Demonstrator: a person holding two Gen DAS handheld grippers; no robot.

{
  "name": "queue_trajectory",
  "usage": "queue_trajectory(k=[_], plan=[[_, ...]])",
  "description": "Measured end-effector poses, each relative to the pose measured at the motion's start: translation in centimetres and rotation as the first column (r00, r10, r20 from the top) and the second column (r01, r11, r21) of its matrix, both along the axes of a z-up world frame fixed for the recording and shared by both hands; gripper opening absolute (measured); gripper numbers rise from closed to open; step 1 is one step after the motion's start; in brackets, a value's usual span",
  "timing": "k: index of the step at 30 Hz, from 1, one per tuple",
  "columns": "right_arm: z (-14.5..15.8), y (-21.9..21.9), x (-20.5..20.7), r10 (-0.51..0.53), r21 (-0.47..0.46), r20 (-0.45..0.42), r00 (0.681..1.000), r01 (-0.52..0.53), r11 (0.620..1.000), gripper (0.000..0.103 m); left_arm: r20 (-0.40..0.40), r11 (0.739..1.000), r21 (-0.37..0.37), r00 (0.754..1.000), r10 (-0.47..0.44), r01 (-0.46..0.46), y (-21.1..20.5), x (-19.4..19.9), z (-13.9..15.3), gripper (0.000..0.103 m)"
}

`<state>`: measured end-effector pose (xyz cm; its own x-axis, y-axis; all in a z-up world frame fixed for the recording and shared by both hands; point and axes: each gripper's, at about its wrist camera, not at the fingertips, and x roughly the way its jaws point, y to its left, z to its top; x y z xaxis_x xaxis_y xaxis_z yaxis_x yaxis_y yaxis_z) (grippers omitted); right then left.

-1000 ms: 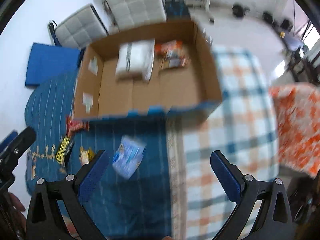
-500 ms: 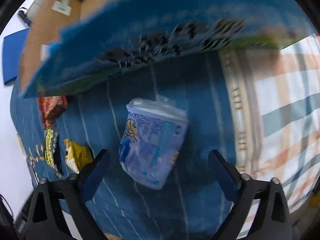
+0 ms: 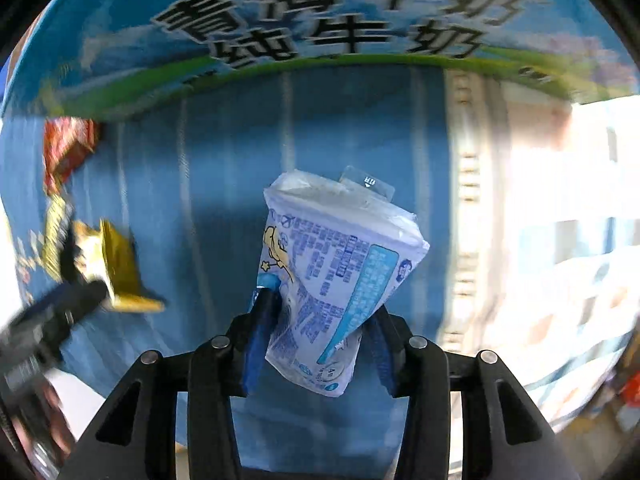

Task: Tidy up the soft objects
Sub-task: 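Grasp the yellow panda bag with the left tool while the right tool grasps the milk pouch, then carry the panda bag and milk pouch into the box with both tools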

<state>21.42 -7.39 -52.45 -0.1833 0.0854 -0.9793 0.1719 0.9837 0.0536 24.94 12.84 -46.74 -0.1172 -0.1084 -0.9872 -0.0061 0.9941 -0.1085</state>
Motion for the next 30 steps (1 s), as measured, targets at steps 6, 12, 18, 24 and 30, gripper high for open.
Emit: queue_trajectory(k=[6,12,18,24,30], plan=[[-0.8,-0.7,-0.8,0.014,-0.004,-0.024,1.0,-0.014,1.0,0.048,-0.034,0.999,-0.047,0.999,-0.001,-0.001,-1.7,0.2,-2.4,0.095],[-1.2,-0.5,-1.3,-0.008,-0.001,-0.024,1.0,0.008,1.0,0.048,-0.022,0.995,-0.101,1.0,-0.003,0.0,-4.0,0.6,-2.2,0.048],[-0.2,-3.2,0.0,-0.03,0.029,-0.018,0.999,0.03,0.999,0.036,0.015,0.996,-0.087,1.0,-0.024,0.025,-6.7,1.0,-0.8,0.04],[1.6,-3.3,-0.1,0.013,0.03,0.013,1.0,-0.013,0.999,0.03,0.061,0.998,-0.062,0.998,-0.018,0.022,-7.8,-0.6,1.3,0.04],[3.8,-3.0,-0.2,0.079,0.014,0.05,0.996,-0.079,0.997,0.029,0.097,0.998,-0.036,0.994,-0.056,0.06,-9.9,-2.6,3.4,0.039]])
